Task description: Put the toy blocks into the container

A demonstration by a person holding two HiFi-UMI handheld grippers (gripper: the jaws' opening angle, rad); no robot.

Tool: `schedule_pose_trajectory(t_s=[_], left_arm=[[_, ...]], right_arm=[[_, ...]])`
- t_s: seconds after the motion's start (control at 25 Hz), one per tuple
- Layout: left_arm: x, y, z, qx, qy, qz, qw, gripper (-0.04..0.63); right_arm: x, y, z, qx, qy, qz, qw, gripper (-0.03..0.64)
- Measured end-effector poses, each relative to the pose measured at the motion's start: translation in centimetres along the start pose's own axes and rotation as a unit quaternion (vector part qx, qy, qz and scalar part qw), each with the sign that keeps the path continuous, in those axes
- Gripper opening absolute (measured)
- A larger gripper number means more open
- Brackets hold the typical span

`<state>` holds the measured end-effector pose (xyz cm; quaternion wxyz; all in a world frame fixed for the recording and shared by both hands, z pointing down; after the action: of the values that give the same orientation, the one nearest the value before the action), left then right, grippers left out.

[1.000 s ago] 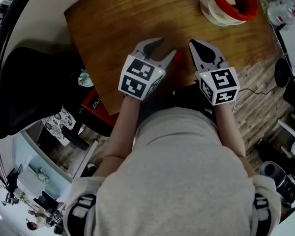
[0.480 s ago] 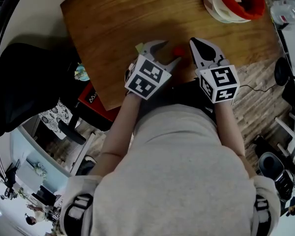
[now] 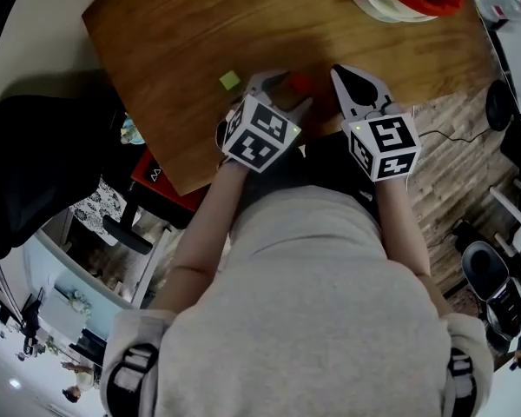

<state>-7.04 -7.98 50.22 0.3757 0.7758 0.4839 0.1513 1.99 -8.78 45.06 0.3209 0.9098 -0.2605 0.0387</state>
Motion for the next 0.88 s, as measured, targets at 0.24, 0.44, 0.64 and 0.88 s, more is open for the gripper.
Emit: schedule_pose_trajectory(t_s=[0.24,0.44,0.64,0.88], left_arm=[[0.1,1.5,-0.1,-0.007,0.001,0.009,0.9999,0.232],[0.2,2.7,-0.4,-0.019,0.008,0.013,0.9997,0.232],[0.1,3.7,-0.4,-0.032,0.005,0.020,0.9993,0.219],[0.1,4.2,-0.3,-0.040,-0.005,0.036,0.9986,0.164]], right_arm=[[0.8,-0.8,-1.7,-0.006,0.016,-0.011,1.000,0.011],[1.5,-0.9,-2.6,-0.011,0.027,-0.012,0.999,0.011],[2.4,-1.1,-3.0,-0.012,0.034,-0.008,0.999,0.011],[3.5,-1.6,-3.1,-0.010,0.035,-0.003,0.999,0.011]])
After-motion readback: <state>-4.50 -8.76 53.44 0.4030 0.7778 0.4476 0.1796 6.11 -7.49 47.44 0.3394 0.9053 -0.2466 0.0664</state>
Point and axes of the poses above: the fingertips, and each gripper's own axes: y forward along the fingers, x to its right, z out of its top, the point moved 4 cm from there along -y, backward along the fingers, and after that the axes turned 9 degrees about z, right-handed, at the moved point
